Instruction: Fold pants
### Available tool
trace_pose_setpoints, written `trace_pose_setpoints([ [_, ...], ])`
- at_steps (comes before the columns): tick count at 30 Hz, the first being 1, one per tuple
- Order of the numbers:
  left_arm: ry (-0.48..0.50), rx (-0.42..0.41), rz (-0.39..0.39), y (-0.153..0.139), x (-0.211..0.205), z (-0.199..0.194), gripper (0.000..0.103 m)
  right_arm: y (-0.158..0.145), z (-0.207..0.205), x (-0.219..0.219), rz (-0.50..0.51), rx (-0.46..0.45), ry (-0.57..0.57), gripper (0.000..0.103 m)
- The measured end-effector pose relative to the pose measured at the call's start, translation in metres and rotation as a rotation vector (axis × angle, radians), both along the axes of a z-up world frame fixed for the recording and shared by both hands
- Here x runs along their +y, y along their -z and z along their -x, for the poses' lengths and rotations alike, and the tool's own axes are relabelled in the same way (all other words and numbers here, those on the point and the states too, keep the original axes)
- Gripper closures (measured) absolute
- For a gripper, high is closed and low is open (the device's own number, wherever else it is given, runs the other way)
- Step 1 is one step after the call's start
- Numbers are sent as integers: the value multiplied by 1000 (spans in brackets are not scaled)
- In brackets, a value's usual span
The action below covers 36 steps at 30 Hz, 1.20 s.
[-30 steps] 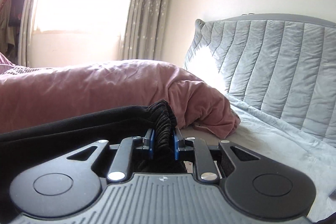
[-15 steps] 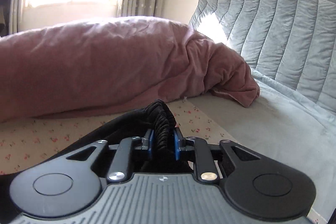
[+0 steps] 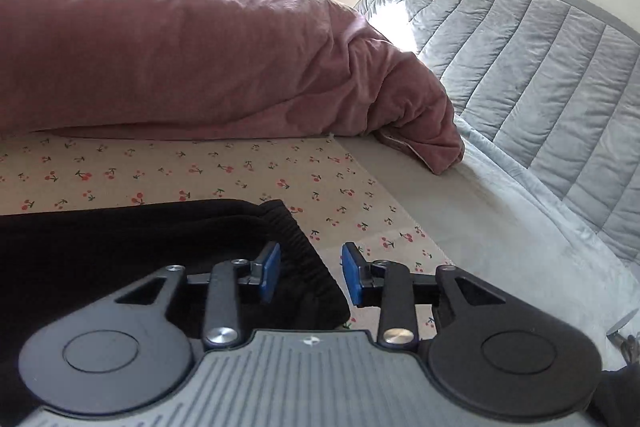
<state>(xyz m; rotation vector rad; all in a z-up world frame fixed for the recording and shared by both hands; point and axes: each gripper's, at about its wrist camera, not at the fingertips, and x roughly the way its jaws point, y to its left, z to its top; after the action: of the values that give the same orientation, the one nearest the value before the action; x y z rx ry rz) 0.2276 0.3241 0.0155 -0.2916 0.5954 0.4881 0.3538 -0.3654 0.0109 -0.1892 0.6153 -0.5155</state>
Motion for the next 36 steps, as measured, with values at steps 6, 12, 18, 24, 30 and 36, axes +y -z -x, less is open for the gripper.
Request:
trace_pose_setpoints([
  [6, -30, 13, 202, -10, 25, 74, 44, -37, 100, 10, -175, 24, -211, 56],
  [12, 34, 96, 296, 7, 3, 111, 44, -40, 178, 6, -240, 96, -238, 53],
  [18, 35, 149, 128, 24, -34, 109, 52, -15, 206, -47, -335, 127, -13, 53],
  [24, 105, 125, 51, 20, -37, 116, 79, 14, 224, -86, -231, 77, 54, 64],
  [30, 99, 92, 25, 6, -34, 127, 83, 43, 215, -105, -289, 168, 3, 81],
  [36, 39, 56, 82, -4, -25, 147, 84, -13, 221, -91, -253, -98, -32, 85],
])
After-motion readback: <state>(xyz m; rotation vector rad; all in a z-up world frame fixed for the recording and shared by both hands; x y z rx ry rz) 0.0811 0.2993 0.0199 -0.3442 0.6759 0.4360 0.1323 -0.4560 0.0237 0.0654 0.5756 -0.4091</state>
